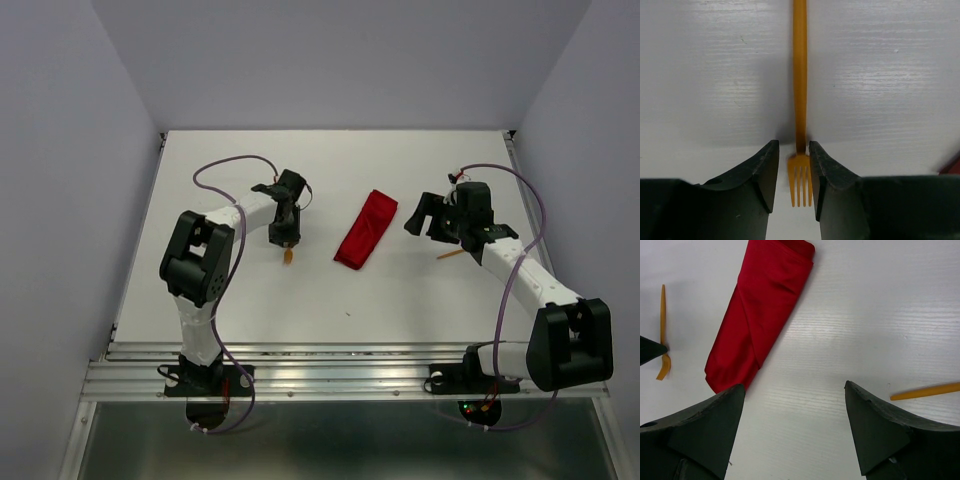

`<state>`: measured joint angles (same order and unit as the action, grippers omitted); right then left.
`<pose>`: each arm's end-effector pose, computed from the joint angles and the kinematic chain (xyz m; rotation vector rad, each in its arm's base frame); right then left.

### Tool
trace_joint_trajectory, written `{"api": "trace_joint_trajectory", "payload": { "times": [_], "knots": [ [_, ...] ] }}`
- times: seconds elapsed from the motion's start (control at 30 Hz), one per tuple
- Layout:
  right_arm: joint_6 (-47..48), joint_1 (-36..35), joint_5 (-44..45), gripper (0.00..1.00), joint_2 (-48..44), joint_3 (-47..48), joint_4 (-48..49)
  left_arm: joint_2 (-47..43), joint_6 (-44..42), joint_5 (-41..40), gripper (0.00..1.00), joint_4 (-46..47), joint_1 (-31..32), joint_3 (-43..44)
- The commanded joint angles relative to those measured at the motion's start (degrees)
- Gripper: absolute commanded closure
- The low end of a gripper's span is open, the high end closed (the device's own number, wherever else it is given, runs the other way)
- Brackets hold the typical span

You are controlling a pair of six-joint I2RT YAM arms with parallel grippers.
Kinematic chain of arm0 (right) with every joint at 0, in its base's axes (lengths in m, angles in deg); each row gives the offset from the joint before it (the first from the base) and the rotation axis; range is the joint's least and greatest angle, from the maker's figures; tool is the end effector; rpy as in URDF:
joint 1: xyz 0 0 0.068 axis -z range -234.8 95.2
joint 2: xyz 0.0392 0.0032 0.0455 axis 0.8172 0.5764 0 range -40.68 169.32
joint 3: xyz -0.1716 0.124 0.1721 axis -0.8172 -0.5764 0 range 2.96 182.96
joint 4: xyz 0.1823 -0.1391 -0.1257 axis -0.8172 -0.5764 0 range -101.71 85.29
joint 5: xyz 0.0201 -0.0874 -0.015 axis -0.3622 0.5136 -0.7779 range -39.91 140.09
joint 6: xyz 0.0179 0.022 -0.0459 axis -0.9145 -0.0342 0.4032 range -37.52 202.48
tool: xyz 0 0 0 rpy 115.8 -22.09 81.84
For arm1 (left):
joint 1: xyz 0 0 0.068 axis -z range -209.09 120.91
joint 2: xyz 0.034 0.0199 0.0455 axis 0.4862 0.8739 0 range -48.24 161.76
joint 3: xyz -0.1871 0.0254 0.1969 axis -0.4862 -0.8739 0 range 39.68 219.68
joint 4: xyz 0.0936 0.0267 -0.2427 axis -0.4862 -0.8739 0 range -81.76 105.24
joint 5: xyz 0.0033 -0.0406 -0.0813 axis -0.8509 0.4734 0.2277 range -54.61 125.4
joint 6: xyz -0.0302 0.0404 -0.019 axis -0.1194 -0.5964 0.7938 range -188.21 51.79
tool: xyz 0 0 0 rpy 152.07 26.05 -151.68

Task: Fold the napkin into a case and place the utensils inside
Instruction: Pick up the fork from the center of the board.

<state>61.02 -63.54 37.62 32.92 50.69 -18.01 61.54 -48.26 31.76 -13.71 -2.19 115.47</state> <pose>0.2721 0.0495 0.2451 0.1355 2.2851 0.5238 0.3541 -0.1770 0.1772 0.1419 2.6743 -0.1782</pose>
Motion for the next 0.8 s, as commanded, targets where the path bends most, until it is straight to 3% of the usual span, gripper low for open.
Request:
{"api": "trace_joint_trajectory", "payload": {
  "times": [0.0, 0.1, 0.2, 0.3, 0.37, 0.6, 0.77],
  "knots": [
    [-0.43, -0.32, 0.34, 0.14, -0.83, -0.17, 0.91, 0.52, -0.26, -2.51, 0.58, -1.11, -0.09, 1.91],
    [-0.34, -0.32, 0.25, 0.14, -0.39, -0.44, 1.00, 1.75, -0.17, -3.13, 0.59, -0.85, -0.09, 1.47],
    [-0.26, -0.32, 0.16, 0.14, -0.13, -0.53, 1.00, 2.81, 0.18, -2.87, 0.68, -0.58, 0.00, 1.03],
    [-0.26, -0.32, 0.16, 0.14, -0.21, -0.61, 1.00, 2.37, -0.08, -2.78, 0.83, -0.58, 0.44, 0.94],
    [-0.17, -0.32, 0.16, 0.14, -0.21, -0.62, 1.00, 1.23, -0.43, -3.30, 0.99, -1.37, 0.70, 2.16],
    [-0.96, -0.32, 0.43, 0.14, -0.04, -0.96, 1.52, -4.31, -6.05, -4.01, 1.00, -3.04, 5.09, 8.75],
    [-3.07, -0.32, 0.34, 0.14, 0.66, -1.32, 2.93, -1.68, -8.60, -2.61, 1.00, -7.34, 11.42, 18.05]
  ]
}}
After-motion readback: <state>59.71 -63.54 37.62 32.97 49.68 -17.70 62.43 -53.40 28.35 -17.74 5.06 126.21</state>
